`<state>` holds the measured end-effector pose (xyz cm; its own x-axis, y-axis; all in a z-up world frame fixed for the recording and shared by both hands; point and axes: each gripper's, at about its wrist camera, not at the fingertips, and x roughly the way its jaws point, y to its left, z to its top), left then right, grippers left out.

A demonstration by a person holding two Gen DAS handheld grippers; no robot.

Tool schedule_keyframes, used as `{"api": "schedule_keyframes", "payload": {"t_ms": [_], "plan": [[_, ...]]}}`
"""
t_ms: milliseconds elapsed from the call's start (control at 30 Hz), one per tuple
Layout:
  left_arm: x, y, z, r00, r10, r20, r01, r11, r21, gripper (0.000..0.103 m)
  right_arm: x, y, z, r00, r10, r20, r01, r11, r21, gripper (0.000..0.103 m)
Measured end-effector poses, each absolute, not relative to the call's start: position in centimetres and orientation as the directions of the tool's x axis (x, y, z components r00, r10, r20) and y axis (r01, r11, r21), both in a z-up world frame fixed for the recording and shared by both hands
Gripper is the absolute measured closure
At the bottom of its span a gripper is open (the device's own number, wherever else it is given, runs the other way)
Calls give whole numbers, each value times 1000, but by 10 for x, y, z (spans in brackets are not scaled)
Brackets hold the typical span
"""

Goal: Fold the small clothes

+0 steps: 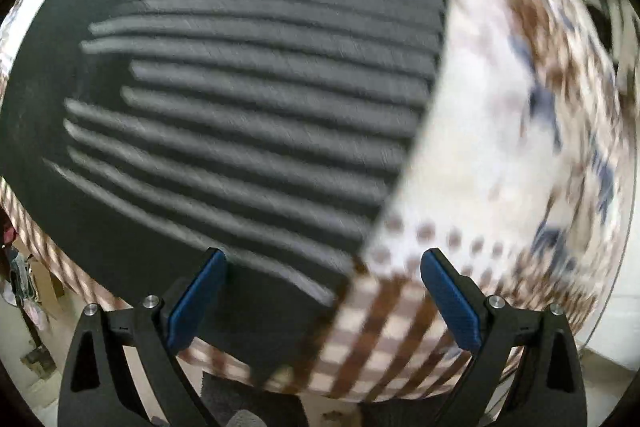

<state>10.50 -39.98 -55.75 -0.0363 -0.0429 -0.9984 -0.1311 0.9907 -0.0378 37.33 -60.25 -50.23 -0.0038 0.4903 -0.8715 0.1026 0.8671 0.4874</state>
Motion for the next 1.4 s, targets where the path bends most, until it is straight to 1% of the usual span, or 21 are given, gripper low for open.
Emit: {"api": "schedule_keyframes", "payload": {"t_ms": [133, 200, 300, 333, 367, 400, 433, 467, 500, 533, 567, 600, 667, 700, 800, 967, 1033, 1200, 1400], "plan": [[100, -413, -577, -27, 30, -999, -97, 995, 33, 3, 416, -583, -532, -50, 550, -833, 79, 834, 546, 4], [107, -409, -578, 1, 46, -999, -109, 993, 46, 3, 436, -563, -558, -108, 582, -806, 77, 813, 577, 4], [119, -404, -576, 48, 82, -995, -127, 989, 75, 4, 450, -543, -584, -152, 584, -797, 101, 812, 576, 4], [121, -403, -576, 61, 96, -994, -122, 989, 88, 7, 453, -538, -587, -151, 578, -802, 96, 816, 570, 2], [123, -403, -575, 71, 105, -992, -119, 988, 96, 23, 455, -536, -588, -143, 572, -808, 96, 820, 564, 2], [124, -401, -573, 91, 119, -989, -113, 988, 108, 33, 455, -534, -587, -126, 579, -805, 108, 815, 569, 2], [127, -399, -570, 109, 133, -985, -103, 987, 122, 58, 455, -534, -584, -107, 589, -801, 110, 808, 579, 5], [129, -398, -567, 121, 141, -983, -98, 987, 129, 79, 454, -532, -581, -89, 599, -796, 94, 800, 592, 19], [131, -398, -563, 133, 144, -981, -91, 987, 133, 85, 452, -530, -581, -92, 593, -800, 79, 805, 588, 32], [134, -396, -561, 142, 145, -979, -80, 988, 134, 93, 450, -528, -582, -97, 583, -806, 75, 812, 579, 55], [136, -391, -559, 142, 133, -981, -77, 989, 123, 96, 447, -527, -582, -96, 588, -803, 78, 809, 583, 60], [137, -387, -559, 142, 121, -982, -81, 991, 111, 97, 446, -526, -582, -87, 594, -800, 80, 805, 588, 64], [139, -369, -555, 149, 90, -985, -111, 991, 74, 98, 445, -527, -579, -66, 611, -789, 108, 790, 603, 84], [140, -359, -551, 154, 84, -984, -121, 990, 66, 98, 443, -528, -576, -56, 618, -784, 121, 784, 609, 85], [142, -337, -527, 198, 88, -976, -152, 987, 59, 99, 441, -525, -561, -27, 625, -780, 129, 776, 618, 87], [147, -276, -468, 293, 76, -953, -242, 970, 3, 99, 440, -515, -527, 19, 620, -785, 126, 777, 617, 88], [144, -268, -452, 329, 74, -941, -259, 966, -15, 99, 439, -508, -509, 46, 611, -790, 123, 781, 612, 88], [138, -232, -435, 370, 19, -929, -313, 944, -105, 99, 449, -451, -472, 86, 565, -821, 119, 812, 571, 88], [137, -154, -441, 395, -55, -917, -370, 904, -213, 99, 481, -322, -455, 91, 487, -869, 78, 866, 493, 88]]}}
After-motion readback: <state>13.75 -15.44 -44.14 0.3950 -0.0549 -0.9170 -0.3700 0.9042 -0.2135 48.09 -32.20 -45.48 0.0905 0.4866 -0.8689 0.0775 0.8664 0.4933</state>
